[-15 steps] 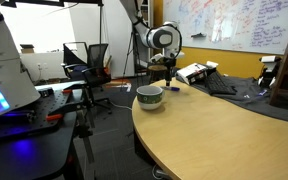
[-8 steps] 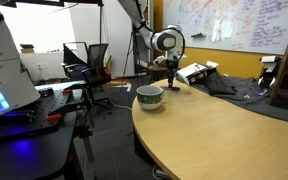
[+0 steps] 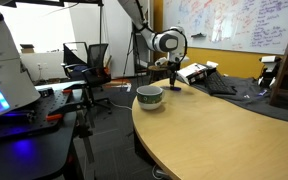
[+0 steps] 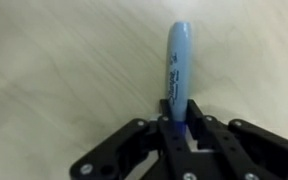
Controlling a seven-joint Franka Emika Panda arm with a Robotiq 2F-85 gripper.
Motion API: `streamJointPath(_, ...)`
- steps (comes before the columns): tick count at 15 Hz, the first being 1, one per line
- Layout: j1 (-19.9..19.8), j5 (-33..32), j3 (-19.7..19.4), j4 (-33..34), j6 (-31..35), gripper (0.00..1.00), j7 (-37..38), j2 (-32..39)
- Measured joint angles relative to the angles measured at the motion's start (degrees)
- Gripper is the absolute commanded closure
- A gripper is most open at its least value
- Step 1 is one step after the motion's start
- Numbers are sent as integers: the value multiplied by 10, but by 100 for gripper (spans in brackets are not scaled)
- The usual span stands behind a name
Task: Pick up the white and blue pen and put it in the white and green mug
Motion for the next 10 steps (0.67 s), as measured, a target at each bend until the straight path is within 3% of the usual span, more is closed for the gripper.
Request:
streamJointPath(2,6,0,-10,0,0,95,25,-2)
streamJointPath(5,35,-3,-59,-13,0,95,118,-23)
streamJointPath(10,78,-40,-136,-93,-12,95,272,-93)
